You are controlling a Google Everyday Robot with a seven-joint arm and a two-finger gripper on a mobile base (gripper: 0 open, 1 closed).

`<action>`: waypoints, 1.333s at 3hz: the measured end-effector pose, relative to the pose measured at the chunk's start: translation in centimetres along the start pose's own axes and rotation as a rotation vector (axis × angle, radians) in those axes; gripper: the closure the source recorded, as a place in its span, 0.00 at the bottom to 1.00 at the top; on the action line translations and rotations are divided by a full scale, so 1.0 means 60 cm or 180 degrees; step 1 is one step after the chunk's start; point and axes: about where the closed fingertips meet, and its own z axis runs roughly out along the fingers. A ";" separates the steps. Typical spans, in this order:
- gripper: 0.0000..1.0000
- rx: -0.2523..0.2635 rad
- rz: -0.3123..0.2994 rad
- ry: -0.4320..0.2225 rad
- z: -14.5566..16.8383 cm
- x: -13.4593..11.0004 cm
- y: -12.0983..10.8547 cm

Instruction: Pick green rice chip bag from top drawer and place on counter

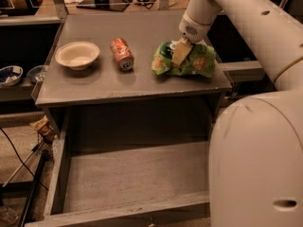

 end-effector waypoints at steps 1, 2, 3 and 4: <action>0.42 0.0000 0.0000 0.0000 0.000 0.000 0.000; 0.19 0.0000 0.0000 0.0000 0.000 0.000 0.000; 0.00 0.0000 0.0000 0.0000 0.000 0.000 0.000; 0.00 0.0000 0.0000 0.0000 0.000 0.000 0.000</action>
Offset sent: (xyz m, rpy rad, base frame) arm 0.0000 0.0000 0.0000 0.0000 0.0000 0.0000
